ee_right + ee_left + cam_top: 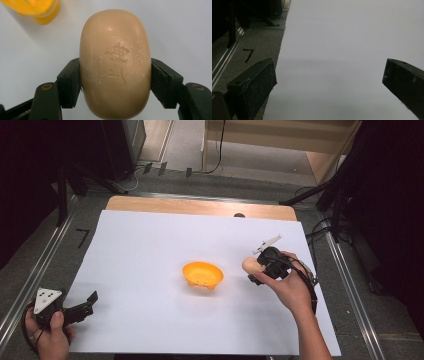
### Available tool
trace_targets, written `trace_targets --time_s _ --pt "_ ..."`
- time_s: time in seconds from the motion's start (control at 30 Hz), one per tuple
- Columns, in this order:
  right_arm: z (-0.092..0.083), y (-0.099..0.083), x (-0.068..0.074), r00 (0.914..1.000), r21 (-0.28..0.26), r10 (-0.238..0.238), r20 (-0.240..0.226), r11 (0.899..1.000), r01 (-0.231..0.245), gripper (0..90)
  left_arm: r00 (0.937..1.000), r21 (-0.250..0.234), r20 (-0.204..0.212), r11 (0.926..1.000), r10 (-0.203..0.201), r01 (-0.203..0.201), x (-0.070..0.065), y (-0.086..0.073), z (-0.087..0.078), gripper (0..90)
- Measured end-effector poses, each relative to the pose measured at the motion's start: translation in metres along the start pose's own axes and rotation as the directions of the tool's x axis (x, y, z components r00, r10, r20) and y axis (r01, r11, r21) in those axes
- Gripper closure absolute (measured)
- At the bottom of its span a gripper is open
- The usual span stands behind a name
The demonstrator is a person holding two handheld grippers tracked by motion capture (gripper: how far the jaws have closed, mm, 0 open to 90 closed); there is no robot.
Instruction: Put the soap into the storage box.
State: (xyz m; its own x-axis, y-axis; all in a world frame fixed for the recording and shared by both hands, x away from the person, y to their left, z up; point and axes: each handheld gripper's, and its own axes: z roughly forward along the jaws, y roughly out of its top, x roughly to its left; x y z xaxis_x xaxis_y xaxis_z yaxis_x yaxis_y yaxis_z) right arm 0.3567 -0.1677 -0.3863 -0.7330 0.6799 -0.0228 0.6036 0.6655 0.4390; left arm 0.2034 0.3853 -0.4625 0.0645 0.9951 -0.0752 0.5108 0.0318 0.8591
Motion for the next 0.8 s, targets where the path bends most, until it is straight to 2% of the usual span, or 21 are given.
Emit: trace_targets --time_s 0.27,0.67,0.8 --pt "0.001 0.013 0.006 0.9989 -0.004 -0.047 0.004 0.999 0.047 33.0 1.0 -0.001 0.0 1.0 0.0 0.0 0.0 0.0 0.0 0.0" --pt "0.0 0.032 0.015 0.9939 -0.018 -0.106 -0.031 0.994 0.105 33.0 1.0 -0.002 -0.001 1.0 -0.001 0.001 0.0 0.0 0.0 0.0" --pt "0.002 0.037 0.016 0.9921 -0.005 -0.122 -0.031 0.993 0.122 33.0 1.0 -0.001 -0.001 1.0 -0.004 0.004 0.0 0.0 0.0 0.0"
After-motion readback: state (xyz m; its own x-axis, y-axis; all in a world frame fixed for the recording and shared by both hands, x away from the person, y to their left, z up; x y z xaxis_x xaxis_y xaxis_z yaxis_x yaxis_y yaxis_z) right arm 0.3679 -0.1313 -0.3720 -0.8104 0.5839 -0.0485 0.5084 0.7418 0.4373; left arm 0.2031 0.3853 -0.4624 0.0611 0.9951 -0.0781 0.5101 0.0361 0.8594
